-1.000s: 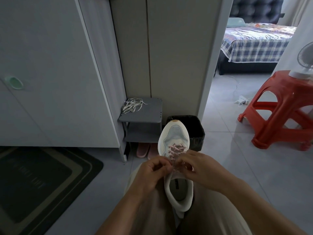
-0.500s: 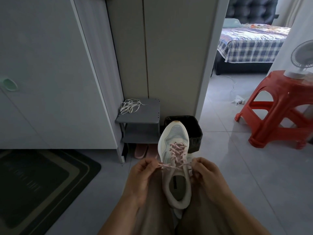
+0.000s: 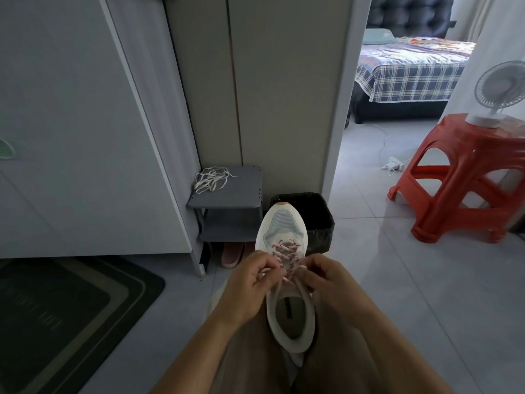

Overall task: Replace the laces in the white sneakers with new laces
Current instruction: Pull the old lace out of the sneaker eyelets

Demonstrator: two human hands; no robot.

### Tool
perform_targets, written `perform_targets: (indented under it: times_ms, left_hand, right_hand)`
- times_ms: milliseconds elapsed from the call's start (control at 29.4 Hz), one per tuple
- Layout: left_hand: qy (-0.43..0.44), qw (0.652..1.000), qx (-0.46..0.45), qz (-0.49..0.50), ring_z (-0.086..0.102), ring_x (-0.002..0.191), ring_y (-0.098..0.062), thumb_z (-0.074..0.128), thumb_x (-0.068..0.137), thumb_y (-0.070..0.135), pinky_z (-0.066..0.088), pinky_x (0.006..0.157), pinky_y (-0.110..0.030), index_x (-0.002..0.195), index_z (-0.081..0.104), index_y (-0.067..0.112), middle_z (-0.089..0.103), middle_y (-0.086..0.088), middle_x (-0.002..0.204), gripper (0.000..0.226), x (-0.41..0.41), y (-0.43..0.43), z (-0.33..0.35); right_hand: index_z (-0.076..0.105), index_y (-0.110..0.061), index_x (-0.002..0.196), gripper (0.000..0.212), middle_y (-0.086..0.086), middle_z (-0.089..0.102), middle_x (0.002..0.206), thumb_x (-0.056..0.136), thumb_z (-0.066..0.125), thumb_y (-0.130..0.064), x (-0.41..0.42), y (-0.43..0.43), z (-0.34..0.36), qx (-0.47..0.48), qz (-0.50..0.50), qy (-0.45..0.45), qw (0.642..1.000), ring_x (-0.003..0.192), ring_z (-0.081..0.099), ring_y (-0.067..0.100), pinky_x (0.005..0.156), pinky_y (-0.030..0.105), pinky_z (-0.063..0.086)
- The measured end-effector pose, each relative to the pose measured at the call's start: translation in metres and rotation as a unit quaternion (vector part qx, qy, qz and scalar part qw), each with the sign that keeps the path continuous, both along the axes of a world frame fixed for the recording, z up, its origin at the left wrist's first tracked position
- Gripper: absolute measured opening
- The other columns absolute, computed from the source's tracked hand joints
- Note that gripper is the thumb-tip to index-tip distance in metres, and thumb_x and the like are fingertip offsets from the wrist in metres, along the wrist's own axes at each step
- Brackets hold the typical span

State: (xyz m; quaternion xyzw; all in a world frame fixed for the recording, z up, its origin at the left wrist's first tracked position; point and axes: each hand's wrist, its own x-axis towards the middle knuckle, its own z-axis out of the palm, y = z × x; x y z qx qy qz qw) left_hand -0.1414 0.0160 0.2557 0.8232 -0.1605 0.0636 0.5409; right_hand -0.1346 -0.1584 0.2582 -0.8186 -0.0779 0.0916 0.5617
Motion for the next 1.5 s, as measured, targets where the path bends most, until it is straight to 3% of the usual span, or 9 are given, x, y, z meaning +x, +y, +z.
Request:
perform_targets:
  times_ms: [170, 340, 544, 715, 817, 953, 1123, 1259, 1497]
  left_hand:
    - [0.174, 0.872, -0.443, 0.113, 0.060, 0.073, -0.026, 0.054, 0.077, 0.016, 0.047, 0.075, -0.037, 0.077, 0.055, 0.004, 0.065, -0.008, 0.071, 0.012, -0.005, 0.019, -0.010]
    - [0.098, 0.963, -0.212, 0.138, 0.064, 0.084, -0.023, 0.061, 0.083, 0.018, 0.053, 0.070, -0.024, 0.091, 0.055, 0.010, 0.065, -0.009, 0.089, 0.013, -0.011, 0.016, -0.013]
    - [0.026, 0.995, 0.070, 0.066, 0.050, 0.094, 0.010, 0.069, 0.079, 0.034, 0.041, 0.076, -0.002, 0.107, 0.044, 0.035, 0.047, 0.025, 0.104, 0.038, -0.018, -0.003, -0.007]
    - [0.051, 0.995, -0.021, 0.080, 0.053, 0.091, 0.018, 0.068, 0.082, 0.019, 0.041, 0.071, -0.001, 0.101, 0.051, 0.030, 0.057, 0.016, 0.100, 0.029, -0.024, -0.009, -0.006]
    - [0.068, 0.992, -0.053, 0.092, 0.056, 0.082, 0.012, 0.068, 0.081, 0.009, 0.042, 0.066, -0.003, 0.096, 0.056, 0.016, 0.061, 0.007, 0.091, 0.020, -0.023, -0.009, -0.009]
    - [0.076, 0.988, -0.090, 0.103, 0.059, 0.077, 0.003, 0.070, 0.078, 0.008, 0.045, 0.065, -0.009, 0.092, 0.058, 0.013, 0.062, 0.002, 0.087, 0.019, -0.021, -0.009, -0.018]
    - [0.054, 0.992, -0.074, 0.087, 0.058, 0.088, 0.005, 0.069, 0.081, 0.016, 0.045, 0.074, -0.008, 0.094, 0.057, 0.030, 0.063, 0.008, 0.090, 0.023, -0.021, -0.007, -0.021]
    - [0.032, 0.993, -0.064, 0.097, 0.059, 0.088, 0.004, 0.058, 0.069, 0.054, 0.045, 0.075, -0.008, 0.089, 0.056, 0.039, 0.063, 0.022, 0.092, 0.026, -0.021, -0.006, -0.022]
    - [0.022, 0.993, -0.049, 0.101, 0.059, 0.089, 0.002, 0.057, 0.075, 0.046, 0.046, 0.077, -0.011, 0.088, 0.055, 0.041, 0.060, 0.027, 0.097, 0.014, -0.019, -0.003, -0.026]
  right_hand:
    - [0.066, -0.011, 0.085, 0.018, 0.003, 0.065, 0.077, 0.089, 0.053, -0.023, -0.007, 0.005, -0.016, 0.266, -0.104, 0.106, 0.952, 0.073, 0.060, 0.015, 0.067, 0.025, 0.047]
    - [0.064, -0.012, 0.096, 0.020, 0.003, 0.063, 0.077, 0.086, 0.054, -0.027, -0.012, 0.005, -0.013, 0.269, -0.086, 0.073, 0.957, 0.070, 0.056, 0.014, 0.063, 0.022, 0.047]
    - [0.056, -0.024, 0.100, 0.018, -0.015, 0.043, 0.100, 0.085, 0.064, -0.022, -0.017, 0.010, 0.001, -0.106, -0.031, -0.174, 0.978, 0.081, 0.050, -0.003, 0.069, 0.001, 0.039]
    - [0.054, -0.038, 0.083, 0.015, -0.020, 0.039, 0.098, 0.082, 0.065, -0.028, -0.002, 0.006, 0.000, -0.169, 0.007, -0.166, 0.972, 0.088, 0.047, -0.001, 0.072, 0.004, 0.042]
    - [0.059, -0.024, 0.078, 0.014, -0.005, 0.058, 0.086, 0.089, 0.056, -0.016, -0.006, 0.006, -0.007, 0.058, -0.069, -0.093, 0.992, 0.074, 0.058, 0.008, 0.064, 0.015, 0.050]
    - [0.055, -0.008, 0.075, 0.018, 0.003, 0.059, 0.064, 0.091, 0.047, -0.008, -0.011, 0.008, -0.010, 0.432, -0.180, 0.096, 0.878, 0.061, 0.057, 0.015, 0.059, 0.025, 0.049]
    - [0.053, -0.031, 0.094, 0.021, -0.011, 0.055, 0.101, 0.082, 0.065, -0.020, -0.004, 0.005, -0.010, 0.044, -0.124, -0.149, 0.980, 0.089, 0.054, 0.002, 0.067, 0.012, 0.049]
    - [0.064, -0.034, 0.089, 0.031, -0.011, 0.059, 0.101, 0.063, 0.079, -0.039, 0.006, 0.009, -0.025, -0.306, 0.006, -0.398, 0.865, 0.097, 0.040, 0.009, 0.081, 0.023, 0.040]
    - [0.050, -0.030, 0.086, 0.010, -0.010, 0.042, 0.099, 0.082, 0.047, -0.039, 0.010, 0.002, -0.027, -0.262, -0.021, -0.435, 0.861, 0.092, 0.035, 0.007, 0.085, 0.009, 0.029]
